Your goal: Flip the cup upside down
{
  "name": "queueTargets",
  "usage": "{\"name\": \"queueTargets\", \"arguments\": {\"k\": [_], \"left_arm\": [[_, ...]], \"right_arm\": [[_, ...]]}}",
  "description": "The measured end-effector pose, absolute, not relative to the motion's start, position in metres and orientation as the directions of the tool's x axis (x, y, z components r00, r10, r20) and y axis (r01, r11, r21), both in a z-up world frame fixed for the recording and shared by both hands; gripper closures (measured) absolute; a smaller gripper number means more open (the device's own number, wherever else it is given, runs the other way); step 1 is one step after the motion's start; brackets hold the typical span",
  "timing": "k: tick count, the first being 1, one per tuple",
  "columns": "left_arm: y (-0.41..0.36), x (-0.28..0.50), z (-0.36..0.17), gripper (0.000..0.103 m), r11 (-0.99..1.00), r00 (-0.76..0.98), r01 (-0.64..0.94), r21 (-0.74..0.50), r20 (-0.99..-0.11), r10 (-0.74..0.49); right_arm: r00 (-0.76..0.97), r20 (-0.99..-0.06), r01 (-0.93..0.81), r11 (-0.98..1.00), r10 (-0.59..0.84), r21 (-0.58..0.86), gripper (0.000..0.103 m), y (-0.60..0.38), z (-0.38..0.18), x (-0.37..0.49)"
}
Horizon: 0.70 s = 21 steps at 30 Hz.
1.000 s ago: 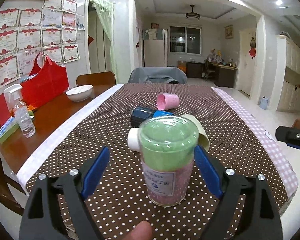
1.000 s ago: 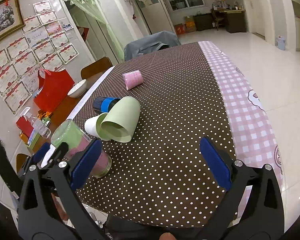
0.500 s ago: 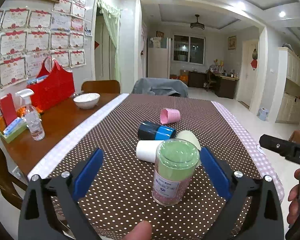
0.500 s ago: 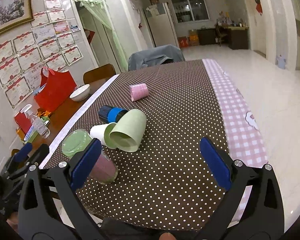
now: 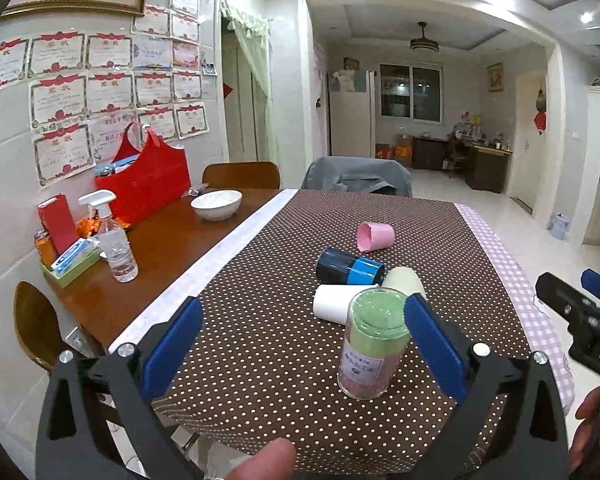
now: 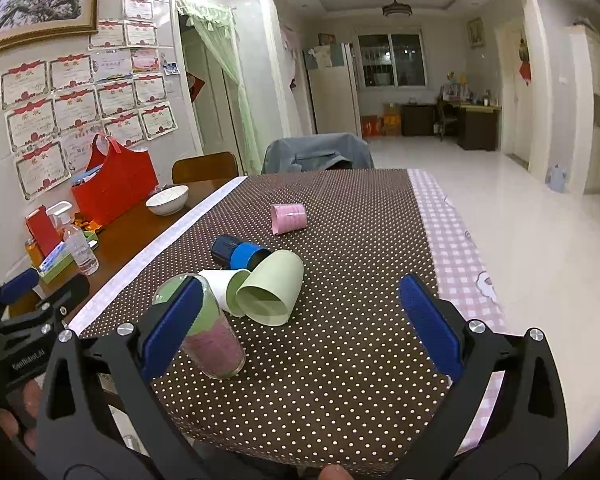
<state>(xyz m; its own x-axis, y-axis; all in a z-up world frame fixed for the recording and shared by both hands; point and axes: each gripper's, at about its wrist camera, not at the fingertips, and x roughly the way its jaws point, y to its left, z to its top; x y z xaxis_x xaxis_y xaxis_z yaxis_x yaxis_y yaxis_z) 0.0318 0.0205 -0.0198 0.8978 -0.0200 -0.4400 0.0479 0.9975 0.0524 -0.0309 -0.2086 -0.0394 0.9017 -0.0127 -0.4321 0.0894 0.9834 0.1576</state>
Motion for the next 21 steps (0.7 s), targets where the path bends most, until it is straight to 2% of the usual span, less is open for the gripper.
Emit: {"name": "queueTargets", "arguments": {"k": [13, 21], "left_arm": [[0.023, 0.005, 0.000, 0.004, 0.998, 0.926, 0.033, 0.061, -0.377, -0.008], [0.022, 0.005, -0.003, 0.004, 0.997, 0.922, 0.033, 0.068, -0.387, -0.004]], "right_arm": [[0.927, -0.375, 0.059, 0.994, -0.021, 0.091, 0.006, -0.181, -0.024, -0.045], [0.926, -0.375, 0.073, 0.992, -0.031, 0.099, 0.006, -0.184, -0.022, -0.047]]}}
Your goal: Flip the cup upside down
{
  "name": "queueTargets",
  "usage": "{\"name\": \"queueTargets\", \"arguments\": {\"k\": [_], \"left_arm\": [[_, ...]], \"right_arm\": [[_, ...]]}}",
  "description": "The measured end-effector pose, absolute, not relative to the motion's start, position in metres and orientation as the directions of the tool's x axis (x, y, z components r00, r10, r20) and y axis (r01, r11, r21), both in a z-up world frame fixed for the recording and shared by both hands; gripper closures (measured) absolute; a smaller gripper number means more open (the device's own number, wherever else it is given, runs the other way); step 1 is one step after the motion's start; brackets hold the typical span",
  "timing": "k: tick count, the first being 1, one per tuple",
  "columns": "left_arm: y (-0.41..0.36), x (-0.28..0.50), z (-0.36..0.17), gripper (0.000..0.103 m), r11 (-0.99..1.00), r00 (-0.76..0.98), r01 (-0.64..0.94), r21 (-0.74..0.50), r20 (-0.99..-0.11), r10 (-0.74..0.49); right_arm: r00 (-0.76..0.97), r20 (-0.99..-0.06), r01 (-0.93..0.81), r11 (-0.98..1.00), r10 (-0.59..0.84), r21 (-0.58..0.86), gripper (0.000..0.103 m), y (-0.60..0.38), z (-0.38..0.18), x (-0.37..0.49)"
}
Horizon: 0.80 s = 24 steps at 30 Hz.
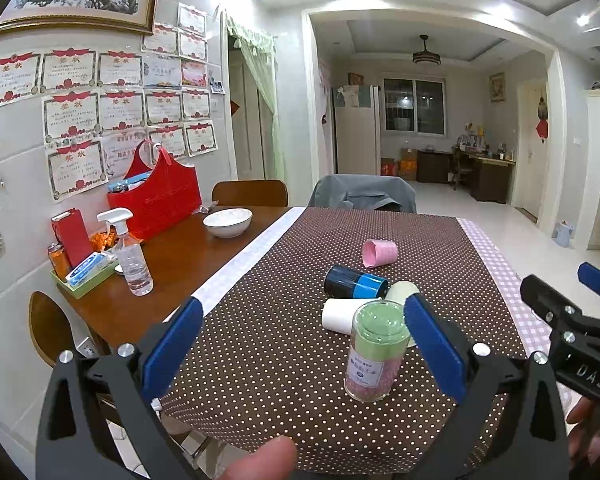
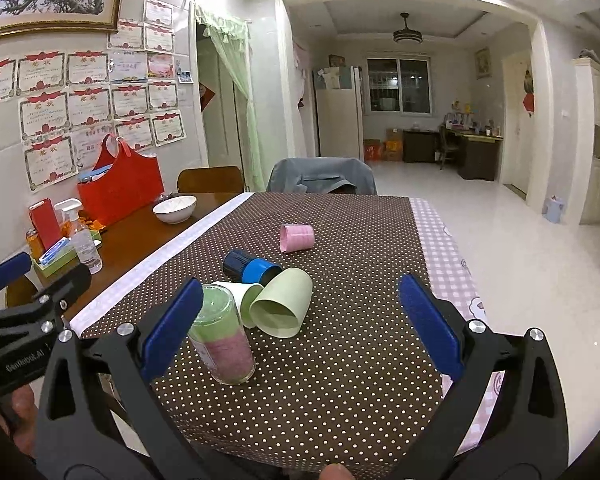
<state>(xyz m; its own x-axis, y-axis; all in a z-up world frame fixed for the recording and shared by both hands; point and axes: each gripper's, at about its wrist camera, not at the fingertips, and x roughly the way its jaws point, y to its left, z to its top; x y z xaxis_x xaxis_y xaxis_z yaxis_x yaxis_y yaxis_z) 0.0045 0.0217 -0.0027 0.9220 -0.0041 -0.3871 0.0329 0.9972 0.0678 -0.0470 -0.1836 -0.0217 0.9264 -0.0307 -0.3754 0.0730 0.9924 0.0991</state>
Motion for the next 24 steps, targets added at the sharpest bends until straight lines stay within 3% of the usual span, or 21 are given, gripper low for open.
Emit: {"name": "queueTargets", "arguments": {"k": [24], "left_arm": [[0.0183, 0.0026, -0.0023, 0.004, 0.997, 0.923, 0.022, 0.068, -0.384, 0.005]], "right_arm": [[0.926, -0.378, 0.060, 0.992, -0.013, 0.113, 0.006, -0.1818, -0.0226, -0.0452]]}}
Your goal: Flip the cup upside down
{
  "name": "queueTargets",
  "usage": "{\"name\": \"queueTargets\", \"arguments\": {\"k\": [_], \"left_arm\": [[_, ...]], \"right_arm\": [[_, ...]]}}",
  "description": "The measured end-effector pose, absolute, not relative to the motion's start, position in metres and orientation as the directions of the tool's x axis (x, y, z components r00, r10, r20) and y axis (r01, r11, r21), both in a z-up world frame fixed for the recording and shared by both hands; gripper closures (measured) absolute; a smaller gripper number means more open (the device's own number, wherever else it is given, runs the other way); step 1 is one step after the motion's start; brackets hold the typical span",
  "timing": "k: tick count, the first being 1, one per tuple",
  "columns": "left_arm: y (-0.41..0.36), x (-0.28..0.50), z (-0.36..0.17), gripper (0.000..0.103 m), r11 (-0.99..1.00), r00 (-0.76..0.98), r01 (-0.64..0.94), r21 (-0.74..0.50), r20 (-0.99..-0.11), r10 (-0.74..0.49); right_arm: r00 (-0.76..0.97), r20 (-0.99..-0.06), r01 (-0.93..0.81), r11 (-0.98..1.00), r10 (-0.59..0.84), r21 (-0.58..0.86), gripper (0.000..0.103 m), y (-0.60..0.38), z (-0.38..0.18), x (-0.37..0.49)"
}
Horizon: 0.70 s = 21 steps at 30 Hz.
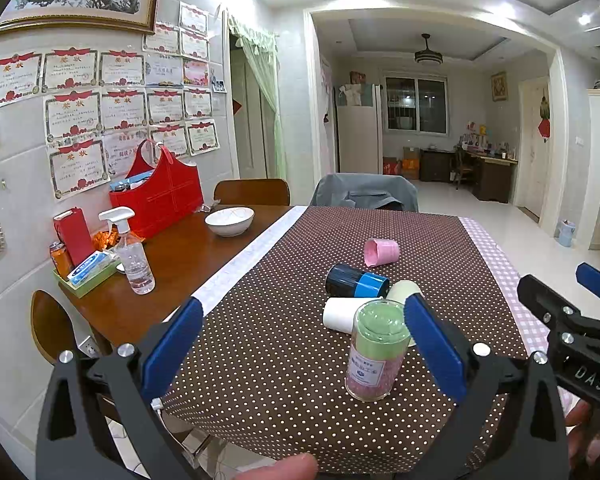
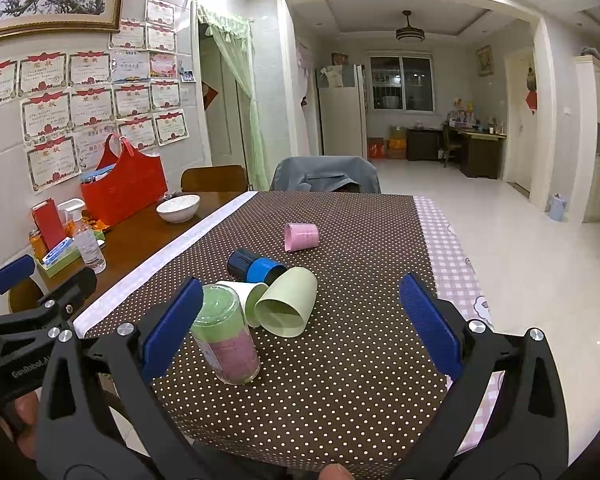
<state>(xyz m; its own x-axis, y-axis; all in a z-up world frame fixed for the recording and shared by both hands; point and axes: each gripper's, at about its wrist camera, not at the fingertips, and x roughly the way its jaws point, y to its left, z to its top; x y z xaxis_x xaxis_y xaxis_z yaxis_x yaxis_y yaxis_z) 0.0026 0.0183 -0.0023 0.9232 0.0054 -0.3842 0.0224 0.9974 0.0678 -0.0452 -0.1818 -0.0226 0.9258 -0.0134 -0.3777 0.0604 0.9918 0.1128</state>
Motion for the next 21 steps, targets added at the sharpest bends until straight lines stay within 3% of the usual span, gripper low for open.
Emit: {"name": "queueTargets", "arguments": {"k": [21], "left_arm": [[0.0193, -0.0008, -0.0047, 0.004, 0.998, 0.924, -0.002, 0.069, -0.382, 0.029]], "right_arm": [[0.924, -0.381, 0.052, 0.991, -0.001, 0.124, 0.006, -0.1821, -0.0203, -0.0468]]}}
